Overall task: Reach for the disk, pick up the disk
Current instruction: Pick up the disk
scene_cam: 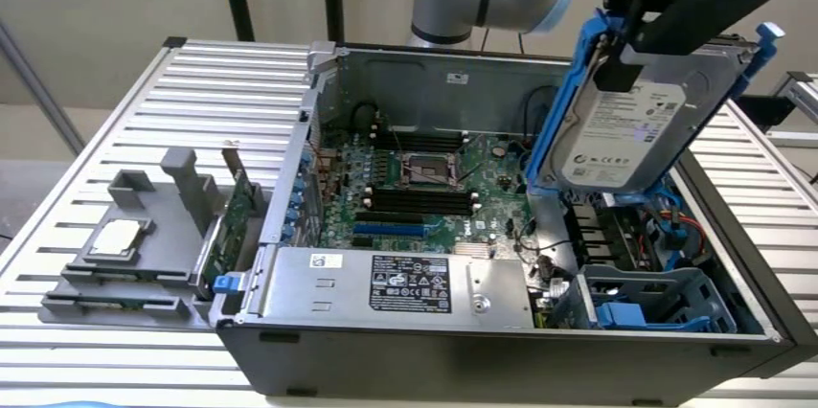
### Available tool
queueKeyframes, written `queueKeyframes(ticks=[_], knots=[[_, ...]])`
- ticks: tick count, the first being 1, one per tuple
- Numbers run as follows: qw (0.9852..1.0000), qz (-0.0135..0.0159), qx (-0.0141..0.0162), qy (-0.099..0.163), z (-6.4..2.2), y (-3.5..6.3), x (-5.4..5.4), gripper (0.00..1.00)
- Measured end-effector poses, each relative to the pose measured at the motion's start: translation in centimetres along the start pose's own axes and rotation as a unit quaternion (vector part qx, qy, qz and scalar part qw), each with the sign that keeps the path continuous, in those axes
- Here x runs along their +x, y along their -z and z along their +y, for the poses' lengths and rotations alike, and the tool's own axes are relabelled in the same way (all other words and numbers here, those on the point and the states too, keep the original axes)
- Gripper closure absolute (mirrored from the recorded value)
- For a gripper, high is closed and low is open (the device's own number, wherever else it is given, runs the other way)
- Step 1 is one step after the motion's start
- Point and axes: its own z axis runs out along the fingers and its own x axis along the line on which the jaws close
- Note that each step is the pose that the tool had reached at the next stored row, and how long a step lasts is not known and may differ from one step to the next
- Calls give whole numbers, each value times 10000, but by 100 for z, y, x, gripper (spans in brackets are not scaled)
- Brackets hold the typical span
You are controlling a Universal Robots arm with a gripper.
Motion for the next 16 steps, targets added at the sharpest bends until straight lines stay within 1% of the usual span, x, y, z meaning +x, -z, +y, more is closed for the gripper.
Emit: queueKeyframes(ticks=[3, 7, 13, 16], knots=[[10000, -1, 0, -1, -107, 3, 65, 67], [10000, 0, 0, 0, -227, 10, 167, 67], [10000, -1, -1, -1, -413, 54, 305, 67], [10000, -1, -4, -1, -492, 68, 372, 67]])
